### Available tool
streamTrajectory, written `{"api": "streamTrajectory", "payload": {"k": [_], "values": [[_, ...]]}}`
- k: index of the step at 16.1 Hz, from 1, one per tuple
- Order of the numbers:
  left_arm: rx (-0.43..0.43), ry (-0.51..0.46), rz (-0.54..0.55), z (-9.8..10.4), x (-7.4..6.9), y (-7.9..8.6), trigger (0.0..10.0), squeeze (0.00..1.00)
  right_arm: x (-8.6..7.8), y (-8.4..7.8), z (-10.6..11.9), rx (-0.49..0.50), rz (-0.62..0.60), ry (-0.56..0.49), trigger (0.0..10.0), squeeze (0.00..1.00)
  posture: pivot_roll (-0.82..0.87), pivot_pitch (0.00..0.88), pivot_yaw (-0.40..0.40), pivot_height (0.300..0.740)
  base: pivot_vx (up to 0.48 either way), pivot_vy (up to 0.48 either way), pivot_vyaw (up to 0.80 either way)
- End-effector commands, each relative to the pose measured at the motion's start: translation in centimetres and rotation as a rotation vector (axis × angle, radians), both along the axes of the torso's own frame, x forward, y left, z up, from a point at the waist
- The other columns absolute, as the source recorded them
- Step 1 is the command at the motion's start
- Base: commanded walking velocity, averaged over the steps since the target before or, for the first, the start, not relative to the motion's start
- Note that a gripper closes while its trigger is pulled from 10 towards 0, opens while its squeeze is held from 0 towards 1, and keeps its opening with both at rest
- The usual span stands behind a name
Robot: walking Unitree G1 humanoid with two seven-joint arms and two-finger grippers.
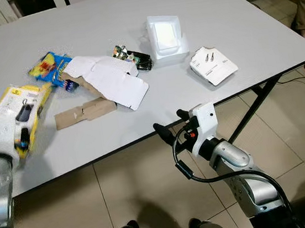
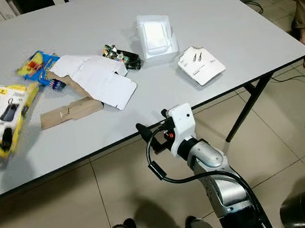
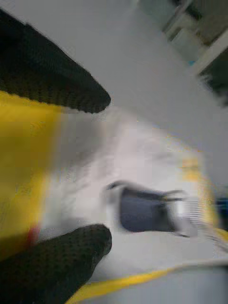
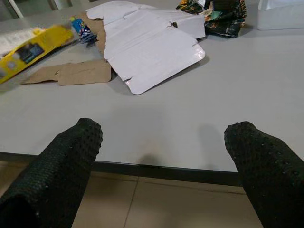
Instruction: Picking trash to rubbish bin
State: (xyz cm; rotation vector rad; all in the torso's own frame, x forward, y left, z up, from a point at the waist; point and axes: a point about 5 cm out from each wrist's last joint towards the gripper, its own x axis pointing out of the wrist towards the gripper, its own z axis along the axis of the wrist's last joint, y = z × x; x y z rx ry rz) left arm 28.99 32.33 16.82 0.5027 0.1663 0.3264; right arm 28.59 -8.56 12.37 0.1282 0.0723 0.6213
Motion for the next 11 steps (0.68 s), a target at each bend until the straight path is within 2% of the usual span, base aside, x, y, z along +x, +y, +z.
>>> {"api": "streamTrajectory", "payload": {"k": [1,6,9,10,11], "values": [[0.042,-0.054,-0.005,1.6,0.2,-0.2,10.0,1.00,-0.3,0.0,0.2,0.011,0.004,-0.006,10.0,0.00,-0.03,0.201,0.030,0.740,0.000,0.000,0.00],[-0.052,-0.073,-0.048,2.0,0.9,-2.0,10.0,1.00,-0.6,0.2,0.1,0.011,0.038,-0.001,10.0,0.00,-0.04,0.195,0.029,0.740,0.000,0.000,0.00],[-0.165,-0.040,-0.041,0.7,1.3,-2.5,10.0,1.00,-0.7,0.4,0.1,0.007,0.053,0.000,10.0,0.00,-0.04,0.195,0.029,0.740,0.000,0.000,0.00],[-0.226,-0.023,-0.018,-0.3,1.7,-2.6,10.0,1.00,-0.7,0.4,0.2,0.006,0.059,-0.002,10.0,0.00,-0.04,0.195,0.029,0.740,0.000,0.000,0.00],[-0.240,-0.014,-0.011,-0.8,1.8,-2.5,10.0,1.00,-0.7,0.4,0.2,0.005,0.062,-0.003,10.0,0.00,-0.05,0.192,0.028,0.740,0.000,0.000,0.00]]}}
